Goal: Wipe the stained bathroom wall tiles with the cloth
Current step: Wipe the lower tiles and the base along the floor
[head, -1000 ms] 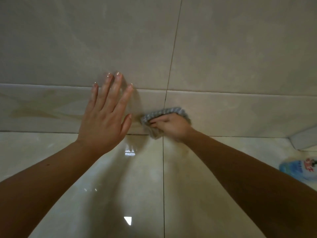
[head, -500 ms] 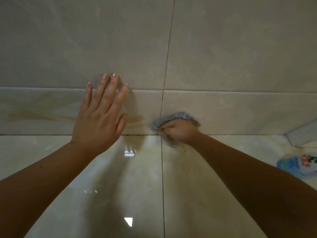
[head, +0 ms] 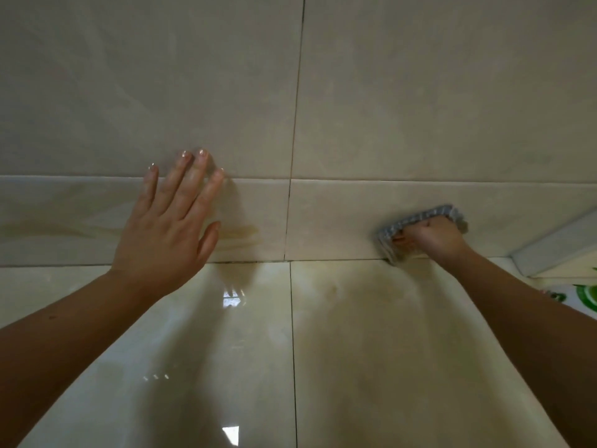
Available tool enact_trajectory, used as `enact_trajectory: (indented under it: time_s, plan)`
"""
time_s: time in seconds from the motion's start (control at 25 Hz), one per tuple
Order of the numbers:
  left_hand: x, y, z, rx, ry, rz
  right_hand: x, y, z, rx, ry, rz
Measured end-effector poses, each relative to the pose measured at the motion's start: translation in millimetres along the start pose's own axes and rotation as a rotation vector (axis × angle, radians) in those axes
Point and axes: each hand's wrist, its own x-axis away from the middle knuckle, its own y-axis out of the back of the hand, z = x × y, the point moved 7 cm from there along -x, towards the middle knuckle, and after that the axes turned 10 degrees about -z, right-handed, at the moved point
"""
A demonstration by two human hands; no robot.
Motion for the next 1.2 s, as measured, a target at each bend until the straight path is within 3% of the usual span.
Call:
enact_trajectory:
  time_s: [0.08, 0.16, 0.28, 0.36, 0.44, 0.56, 0.64, 0.76, 0.88, 0.96, 1.08, 1.2]
  plan:
    - [0, 2, 3, -0.008, -0.032, -0.017, 10, 6, 18, -0.514, -0.062, -0.044]
    - [1, 4, 6, 0.001, -0.050, -0.019, 25, -5, 61, -0.676, -0.007, 0.061]
    - [-1, 6, 10, 0.033, -0.053, 0.004, 43, -40, 104, -0.516, 0.085, 0.181]
    - [-2, 11, 13, 0.067, -0.071, 0.017, 43, -65, 93, -0.285, 0.035, 0.222]
    - [-1, 20, 21, 0.092, -0.077, 0.010, 48, -74, 95, -0.208, -0.019, 0.236]
    - [5, 35, 41, 0.076, -0.058, -0.024, 66, -62, 155, -0.556, 0.040, 0.213]
    - [15, 43, 62, 0.046, -0.026, -0.033, 85, -53, 217, -0.781, 0.172, 0.226]
    - [28, 46, 92, -0.001, 0.032, -0.018, 104, -90, 260, -0.755, 0.259, 0.322]
    - [34, 46, 109, -0.024, 0.091, -0.028, 102, -151, 229, -0.494, 0.198, 0.422]
    - [32, 47, 119, -0.024, 0.120, -0.041, 100, -141, 204, -0.414, 0.112, 0.344]
    - [30, 49, 134, -0.026, 0.150, -0.073, 101, -92, 222, -0.625, 0.124, 0.149]
    - [30, 46, 141, -0.013, 0.155, -0.071, 120, -92, 289, -0.724, 0.279, 0.219]
